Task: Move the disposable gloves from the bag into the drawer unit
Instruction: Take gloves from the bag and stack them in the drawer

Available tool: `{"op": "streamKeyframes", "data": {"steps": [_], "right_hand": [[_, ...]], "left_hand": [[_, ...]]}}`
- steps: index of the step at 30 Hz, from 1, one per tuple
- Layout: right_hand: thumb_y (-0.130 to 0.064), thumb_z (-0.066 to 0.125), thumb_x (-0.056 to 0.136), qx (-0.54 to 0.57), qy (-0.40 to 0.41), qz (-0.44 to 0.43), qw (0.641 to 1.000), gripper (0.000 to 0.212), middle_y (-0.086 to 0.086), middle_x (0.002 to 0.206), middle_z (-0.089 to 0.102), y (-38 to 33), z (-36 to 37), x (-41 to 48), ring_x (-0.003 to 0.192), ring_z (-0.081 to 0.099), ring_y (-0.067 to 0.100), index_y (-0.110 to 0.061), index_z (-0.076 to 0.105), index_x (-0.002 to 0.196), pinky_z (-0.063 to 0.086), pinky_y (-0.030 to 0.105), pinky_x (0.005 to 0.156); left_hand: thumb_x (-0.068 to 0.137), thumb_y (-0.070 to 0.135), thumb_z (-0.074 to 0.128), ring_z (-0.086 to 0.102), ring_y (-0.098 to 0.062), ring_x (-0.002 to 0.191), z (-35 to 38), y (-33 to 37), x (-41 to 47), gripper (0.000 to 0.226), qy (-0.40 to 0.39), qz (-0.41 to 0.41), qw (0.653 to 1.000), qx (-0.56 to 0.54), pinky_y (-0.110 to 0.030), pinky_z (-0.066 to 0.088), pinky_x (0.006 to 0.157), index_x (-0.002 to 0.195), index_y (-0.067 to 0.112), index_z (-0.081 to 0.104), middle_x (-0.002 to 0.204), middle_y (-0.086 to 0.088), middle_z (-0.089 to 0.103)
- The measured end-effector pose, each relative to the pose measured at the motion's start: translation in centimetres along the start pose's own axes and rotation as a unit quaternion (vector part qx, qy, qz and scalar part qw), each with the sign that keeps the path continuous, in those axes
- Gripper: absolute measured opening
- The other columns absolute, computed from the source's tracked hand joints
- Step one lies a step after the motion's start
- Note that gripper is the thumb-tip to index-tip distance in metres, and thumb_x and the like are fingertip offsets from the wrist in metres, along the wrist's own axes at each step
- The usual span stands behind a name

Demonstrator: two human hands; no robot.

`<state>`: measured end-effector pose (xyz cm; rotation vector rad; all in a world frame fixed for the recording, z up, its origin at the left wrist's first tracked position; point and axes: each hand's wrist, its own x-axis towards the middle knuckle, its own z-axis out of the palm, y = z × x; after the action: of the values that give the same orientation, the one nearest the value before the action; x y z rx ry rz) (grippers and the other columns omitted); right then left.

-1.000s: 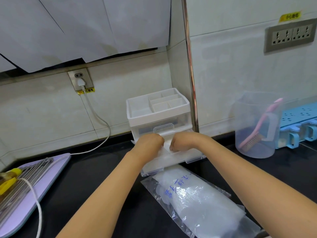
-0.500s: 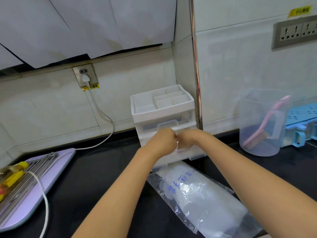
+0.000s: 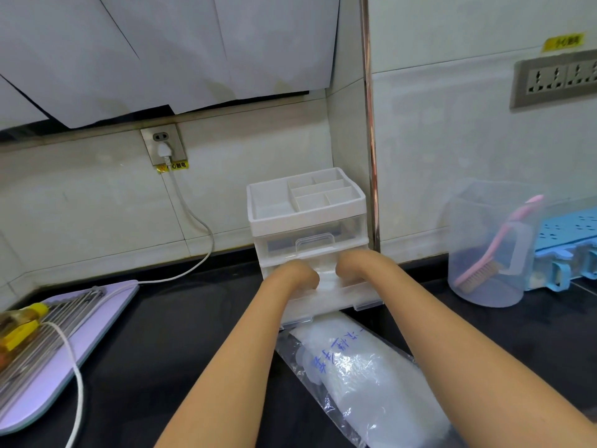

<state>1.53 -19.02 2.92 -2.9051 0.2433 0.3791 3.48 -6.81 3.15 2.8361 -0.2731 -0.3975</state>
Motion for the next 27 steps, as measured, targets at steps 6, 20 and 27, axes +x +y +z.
{"op": "streamKeyframes", "data": {"steps": [6,20,27], "right_hand": [[0.000,0.032,0.098,0.178,0.063,0.017,0.982,0.033,0.003,0.073,0.040,-0.2,0.4,-0.8,0.062,0.037,0.013,-0.007,0.039,0.066,0.035,0.022,0.061],[-0.032,0.061,0.091,0.457,0.280,-0.128,0.834,0.022,-0.007,0.077,0.072,6.8,4.6,-10.5,0.072,0.064,0.002,-0.018,0.073,0.079,0.045,0.009,0.067],[-0.031,0.069,0.085,0.401,0.267,-0.059,0.874,0.012,-0.009,0.073,0.069,8.6,10.2,-14.9,0.073,0.064,0.002,-0.024,0.071,0.076,0.044,0.012,0.063]], "left_hand": [[0.096,0.024,0.051,0.043,-0.020,0.096,-0.2,-0.4,-0.5,0.030,-0.009,0.005,1.000,-0.023,-0.027,0.038,0.081,0.124,0.011,0.052,0.108,-0.002,0.044],[0.095,0.021,0.053,0.056,-0.013,0.103,1.0,-1.9,-6.2,0.025,0.189,0.160,0.947,-0.203,-0.020,0.040,0.082,0.118,0.016,0.061,0.116,0.002,0.060],[0.094,0.018,0.054,0.056,0.005,0.093,7.9,-1.8,-11.8,0.015,0.194,0.310,0.900,-0.236,-0.005,0.043,0.078,0.104,0.028,0.061,0.102,0.017,0.062]]}}
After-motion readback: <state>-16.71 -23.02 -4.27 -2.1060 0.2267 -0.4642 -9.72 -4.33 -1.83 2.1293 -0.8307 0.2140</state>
